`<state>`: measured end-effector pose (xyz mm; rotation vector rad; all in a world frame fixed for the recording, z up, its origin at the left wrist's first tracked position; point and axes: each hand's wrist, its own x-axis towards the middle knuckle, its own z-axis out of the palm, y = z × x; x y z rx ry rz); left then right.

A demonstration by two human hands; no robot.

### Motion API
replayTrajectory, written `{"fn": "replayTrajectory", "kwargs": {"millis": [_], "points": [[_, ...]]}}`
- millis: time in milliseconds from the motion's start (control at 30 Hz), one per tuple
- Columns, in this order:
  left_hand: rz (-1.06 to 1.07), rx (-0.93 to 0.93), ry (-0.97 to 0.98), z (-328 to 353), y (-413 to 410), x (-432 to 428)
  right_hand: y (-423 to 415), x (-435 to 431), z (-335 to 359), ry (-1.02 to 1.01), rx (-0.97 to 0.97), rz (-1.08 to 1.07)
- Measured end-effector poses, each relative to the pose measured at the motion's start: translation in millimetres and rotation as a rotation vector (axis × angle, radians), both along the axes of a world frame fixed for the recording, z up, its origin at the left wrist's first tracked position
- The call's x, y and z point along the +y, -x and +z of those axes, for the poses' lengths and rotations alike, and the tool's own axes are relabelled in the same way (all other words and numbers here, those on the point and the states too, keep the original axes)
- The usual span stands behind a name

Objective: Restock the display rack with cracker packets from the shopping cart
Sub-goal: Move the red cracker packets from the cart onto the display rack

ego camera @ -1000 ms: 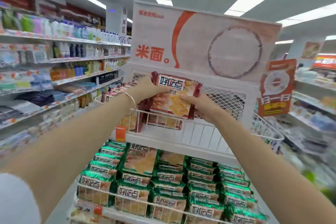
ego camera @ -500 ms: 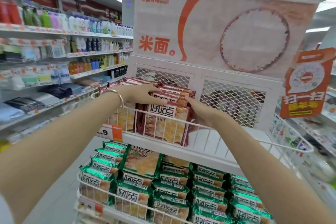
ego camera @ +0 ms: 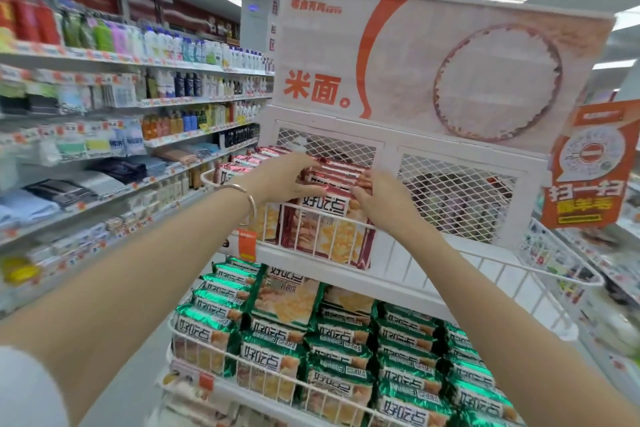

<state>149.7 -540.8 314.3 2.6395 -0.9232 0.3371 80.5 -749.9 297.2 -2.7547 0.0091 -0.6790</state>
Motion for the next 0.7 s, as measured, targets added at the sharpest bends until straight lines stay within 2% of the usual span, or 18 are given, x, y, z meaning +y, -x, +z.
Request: {"fn": "replayTrajectory", "kwargs": {"millis": [67, 167, 267, 500, 700], "points": [[0.062, -0.098, 0.203, -4, 11, 26, 4, 16, -4, 0.119, -0.200, -0.009], [0.238, -0.204, 0.496, -26, 19, 94, 15, 62, -18, 0.141, -0.378, 0.197], [0.406, -0.123, 0.498, -65, 32, 181, 16, 123, -49, 0.132, -0.460, 0.375], [0.717, 0.251, 0.384, -209, 116, 365, 24, 301, -170, 0.028, -0.120, 0.675], [0.968, 0.509, 0.401, -312, 199, 456, 49, 420, -277, 0.076, 0.257, 0.884]]}}
